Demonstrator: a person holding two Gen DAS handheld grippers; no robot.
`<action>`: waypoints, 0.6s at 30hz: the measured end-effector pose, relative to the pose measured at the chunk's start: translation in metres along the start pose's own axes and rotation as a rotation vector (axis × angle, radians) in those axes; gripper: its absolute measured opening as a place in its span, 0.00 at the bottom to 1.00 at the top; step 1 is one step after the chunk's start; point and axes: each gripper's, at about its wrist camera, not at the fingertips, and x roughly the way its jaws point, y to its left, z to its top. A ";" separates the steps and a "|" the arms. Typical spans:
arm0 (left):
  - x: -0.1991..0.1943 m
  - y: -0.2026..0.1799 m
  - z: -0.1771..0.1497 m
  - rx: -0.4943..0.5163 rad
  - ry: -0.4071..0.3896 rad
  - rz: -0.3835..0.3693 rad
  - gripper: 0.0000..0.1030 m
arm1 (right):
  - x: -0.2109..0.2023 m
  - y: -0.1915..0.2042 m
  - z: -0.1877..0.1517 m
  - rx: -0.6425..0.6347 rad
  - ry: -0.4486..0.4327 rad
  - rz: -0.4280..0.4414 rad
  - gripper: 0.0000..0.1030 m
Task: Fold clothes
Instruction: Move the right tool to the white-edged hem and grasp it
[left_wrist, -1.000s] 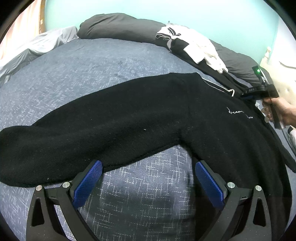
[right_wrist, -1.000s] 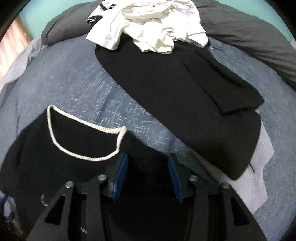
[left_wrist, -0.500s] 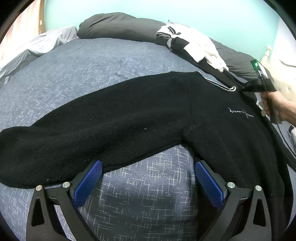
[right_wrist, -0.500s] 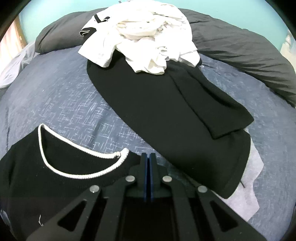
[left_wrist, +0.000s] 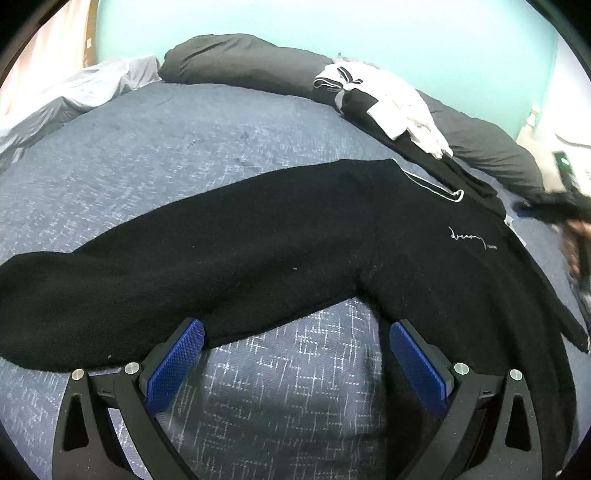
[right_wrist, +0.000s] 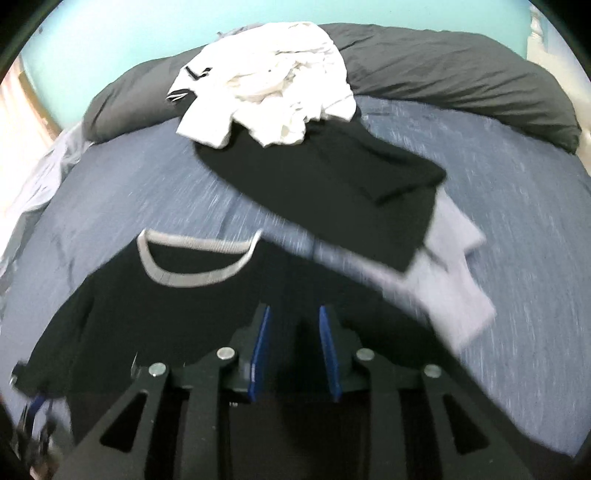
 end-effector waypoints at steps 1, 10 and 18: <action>-0.001 0.000 -0.001 0.002 -0.002 0.001 1.00 | -0.010 0.000 -0.013 0.004 0.007 0.015 0.28; -0.031 -0.005 -0.011 0.019 0.006 -0.024 1.00 | -0.085 -0.009 -0.124 0.041 0.071 0.039 0.32; -0.081 -0.017 -0.022 0.055 0.041 -0.063 1.00 | -0.134 -0.020 -0.216 0.118 0.124 0.040 0.34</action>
